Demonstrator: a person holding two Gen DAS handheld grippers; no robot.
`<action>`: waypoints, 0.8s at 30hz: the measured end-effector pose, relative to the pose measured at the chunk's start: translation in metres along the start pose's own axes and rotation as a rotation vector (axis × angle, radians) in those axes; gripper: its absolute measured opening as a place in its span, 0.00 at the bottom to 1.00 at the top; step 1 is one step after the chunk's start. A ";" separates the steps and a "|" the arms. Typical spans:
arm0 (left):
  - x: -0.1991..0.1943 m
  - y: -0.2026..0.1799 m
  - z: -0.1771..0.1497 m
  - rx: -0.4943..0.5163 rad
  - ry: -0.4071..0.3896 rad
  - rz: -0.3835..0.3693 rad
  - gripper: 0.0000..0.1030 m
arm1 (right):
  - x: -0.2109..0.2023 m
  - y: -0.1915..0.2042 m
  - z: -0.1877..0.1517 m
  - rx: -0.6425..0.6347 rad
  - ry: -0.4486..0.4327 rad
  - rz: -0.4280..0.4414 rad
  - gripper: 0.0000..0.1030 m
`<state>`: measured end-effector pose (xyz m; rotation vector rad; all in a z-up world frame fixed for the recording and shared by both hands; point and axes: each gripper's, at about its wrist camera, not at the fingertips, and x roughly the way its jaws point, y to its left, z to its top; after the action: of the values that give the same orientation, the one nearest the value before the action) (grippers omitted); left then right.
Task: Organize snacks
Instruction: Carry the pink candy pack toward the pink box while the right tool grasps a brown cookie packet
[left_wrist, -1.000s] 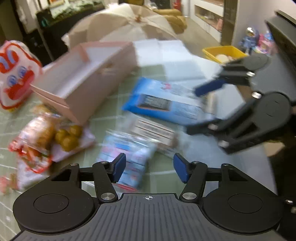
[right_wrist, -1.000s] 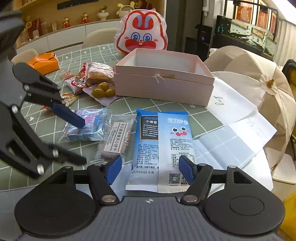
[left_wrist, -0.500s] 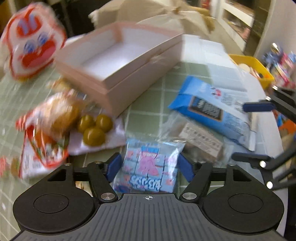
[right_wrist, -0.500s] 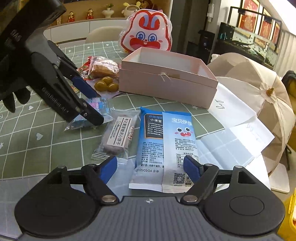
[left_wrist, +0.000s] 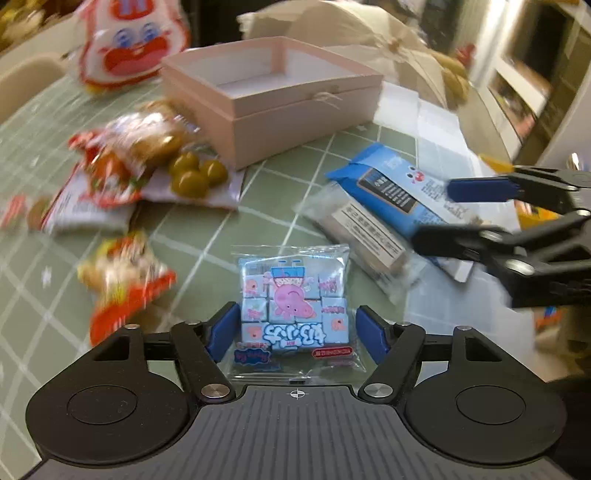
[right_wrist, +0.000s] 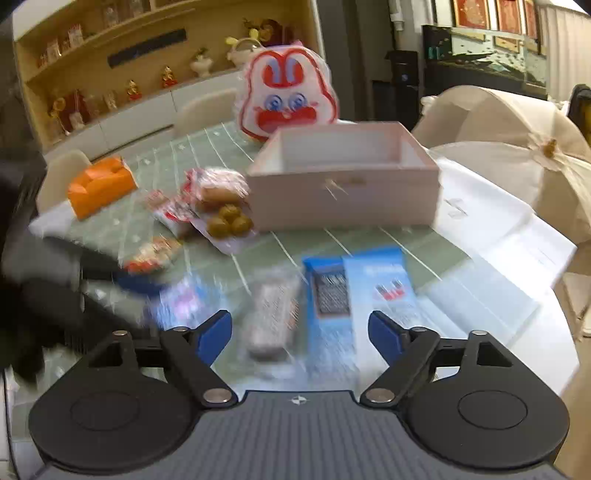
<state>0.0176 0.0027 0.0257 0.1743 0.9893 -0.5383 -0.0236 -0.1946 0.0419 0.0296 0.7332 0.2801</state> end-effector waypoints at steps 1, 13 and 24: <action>-0.003 0.000 -0.004 -0.027 -0.007 0.010 0.67 | 0.006 0.006 0.003 -0.030 0.018 -0.001 0.58; -0.004 0.002 -0.008 -0.100 -0.016 0.071 0.83 | 0.063 0.033 0.006 -0.110 0.093 -0.061 0.53; -0.005 -0.007 -0.014 -0.115 -0.057 0.177 0.64 | 0.040 0.028 0.007 -0.039 0.045 -0.081 0.34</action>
<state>0.0019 0.0034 0.0228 0.1416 0.9358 -0.3220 0.0029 -0.1564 0.0246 -0.0434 0.7712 0.2181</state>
